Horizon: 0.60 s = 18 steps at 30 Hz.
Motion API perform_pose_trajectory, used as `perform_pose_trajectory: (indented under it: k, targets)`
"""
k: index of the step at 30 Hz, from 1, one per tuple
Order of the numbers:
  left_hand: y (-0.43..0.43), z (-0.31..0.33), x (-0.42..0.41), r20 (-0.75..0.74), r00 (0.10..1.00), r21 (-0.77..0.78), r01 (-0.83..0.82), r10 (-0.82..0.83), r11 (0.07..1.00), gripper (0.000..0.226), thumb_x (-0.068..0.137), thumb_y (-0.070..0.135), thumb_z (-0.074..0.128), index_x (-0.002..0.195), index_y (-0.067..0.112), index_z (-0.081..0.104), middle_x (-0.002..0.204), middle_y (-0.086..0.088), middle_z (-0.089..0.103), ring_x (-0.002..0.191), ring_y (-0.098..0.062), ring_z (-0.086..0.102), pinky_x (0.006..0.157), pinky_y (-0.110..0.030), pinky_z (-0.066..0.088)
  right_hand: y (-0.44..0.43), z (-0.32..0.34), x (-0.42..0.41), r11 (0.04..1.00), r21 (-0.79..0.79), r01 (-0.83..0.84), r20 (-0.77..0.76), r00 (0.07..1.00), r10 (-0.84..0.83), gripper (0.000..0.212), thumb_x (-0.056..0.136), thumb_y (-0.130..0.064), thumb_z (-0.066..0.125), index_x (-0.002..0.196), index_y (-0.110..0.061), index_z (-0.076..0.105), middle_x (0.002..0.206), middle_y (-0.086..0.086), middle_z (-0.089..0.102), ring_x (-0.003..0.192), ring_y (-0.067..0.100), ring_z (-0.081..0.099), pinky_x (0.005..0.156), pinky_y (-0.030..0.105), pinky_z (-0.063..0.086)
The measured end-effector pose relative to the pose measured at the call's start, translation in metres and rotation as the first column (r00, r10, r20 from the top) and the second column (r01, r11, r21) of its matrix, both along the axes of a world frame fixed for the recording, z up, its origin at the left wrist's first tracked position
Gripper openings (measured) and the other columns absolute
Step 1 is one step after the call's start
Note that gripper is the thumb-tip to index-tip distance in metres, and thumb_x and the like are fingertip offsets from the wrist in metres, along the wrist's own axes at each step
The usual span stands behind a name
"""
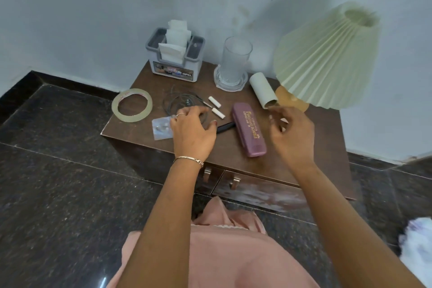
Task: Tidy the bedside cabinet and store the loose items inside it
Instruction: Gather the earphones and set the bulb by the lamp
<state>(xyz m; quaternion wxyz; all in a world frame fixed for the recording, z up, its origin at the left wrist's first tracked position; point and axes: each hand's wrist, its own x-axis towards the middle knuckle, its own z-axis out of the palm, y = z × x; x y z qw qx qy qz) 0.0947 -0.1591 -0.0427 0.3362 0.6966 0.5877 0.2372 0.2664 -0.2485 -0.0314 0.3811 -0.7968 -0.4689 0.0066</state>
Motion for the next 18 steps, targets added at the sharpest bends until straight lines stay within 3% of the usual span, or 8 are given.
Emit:
perform_pose_trajectory:
  k: [2,5,7,9,11,14,16,18]
  targets:
    - [-0.007,0.001,0.013,0.127,0.991,-0.014,0.050,-0.048,0.999,0.030,0.082,0.027,0.067,0.111,0.028,0.063,0.121,-0.004,0.056,0.118,-0.024,0.049,0.105,-0.037,0.038,-0.016,0.004,0.015,0.994,-0.010,0.107,-0.086,0.990,-0.107,0.015,0.086,-0.014,0.063,0.098,-0.016,0.072,0.096,-0.002,0.070,0.084,0.009,0.063,0.078,0.014,0.047]
    - [-0.018,0.005,0.036,0.322,0.940,-0.119,0.158,-0.112,0.980,0.037,0.083,0.017,0.067,0.119,0.021,0.061,0.120,-0.001,0.060,0.110,-0.012,0.056,0.102,-0.032,0.044,-0.030,0.004,0.040,0.958,-0.032,0.284,-0.323,0.904,-0.279,0.011,0.083,-0.014,0.062,0.091,-0.015,0.070,0.083,-0.003,0.065,0.081,0.012,0.061,0.077,0.020,0.044]
    - [-0.024,0.009,0.054,0.413,0.897,-0.191,0.257,-0.160,0.947,0.046,0.086,0.010,0.064,0.130,0.012,0.054,0.120,-0.002,0.062,0.105,-0.007,0.056,0.100,-0.026,0.044,-0.032,0.003,0.057,0.921,-0.044,0.388,-0.396,0.839,-0.372,0.016,0.083,-0.008,0.060,0.093,-0.014,0.070,0.084,-0.003,0.064,0.085,0.016,0.061,0.078,0.023,0.043]
    - [-0.028,0.012,0.073,0.412,0.879,-0.185,0.339,-0.240,0.922,0.050,0.087,0.012,0.064,0.135,0.010,0.050,0.112,0.001,0.060,0.102,-0.009,0.054,0.103,-0.030,0.044,-0.028,0.005,0.072,0.900,-0.051,0.432,-0.414,0.811,-0.413,0.015,0.084,-0.009,0.060,0.096,-0.011,0.069,0.086,-0.001,0.063,0.084,0.015,0.059,0.079,0.022,0.040]
    - [-0.029,0.015,0.090,0.396,0.861,-0.164,0.409,-0.320,0.898,0.051,0.088,0.014,0.064,0.136,0.011,0.049,0.114,-0.001,0.059,0.106,-0.011,0.053,0.105,-0.031,0.041,-0.022,0.008,0.085,0.897,-0.059,0.438,-0.413,0.807,-0.421,0.002,0.084,-0.012,0.062,0.085,-0.011,0.064,0.080,-0.002,0.061,0.080,0.017,0.056,0.076,0.023,0.040]
    - [-0.024,0.019,0.115,0.423,0.834,-0.224,0.476,-0.355,0.850,0.054,0.090,0.010,0.060,0.141,0.009,0.041,0.140,-0.006,0.050,0.129,-0.015,0.047,0.107,-0.023,0.036,-0.010,0.013,0.097,0.926,-0.086,0.368,-0.427,0.826,-0.368,0.028,0.080,-0.008,0.065,0.061,-0.021,0.048,0.060,-0.008,0.051,0.064,0.013,0.052,0.062,0.023,0.038]
    - [-0.018,0.015,0.130,0.375,0.836,-0.241,0.505,-0.400,0.829,0.058,0.090,0.009,0.059,0.144,0.009,0.037,0.145,-0.008,0.045,0.133,-0.017,0.044,0.109,-0.024,0.035,0.000,0.008,0.103,0.943,-0.151,0.298,-0.518,0.788,-0.332,0.035,0.078,-0.010,0.071,0.057,-0.022,0.045,0.057,-0.011,0.047,0.062,0.007,0.049,0.058,0.018,0.037]
    - [-0.013,0.008,0.145,0.274,0.840,-0.211,0.528,-0.468,0.823,0.058,0.088,0.009,0.056,0.143,0.011,0.039,0.144,-0.010,0.047,0.132,-0.019,0.045,0.110,-0.030,0.037,0.008,0.003,0.108,0.934,-0.252,0.253,-0.615,0.703,-0.357,0.028,0.079,-0.018,0.074,0.065,-0.013,0.050,0.063,-0.005,0.049,0.071,0.012,0.052,0.059,0.017,0.040]
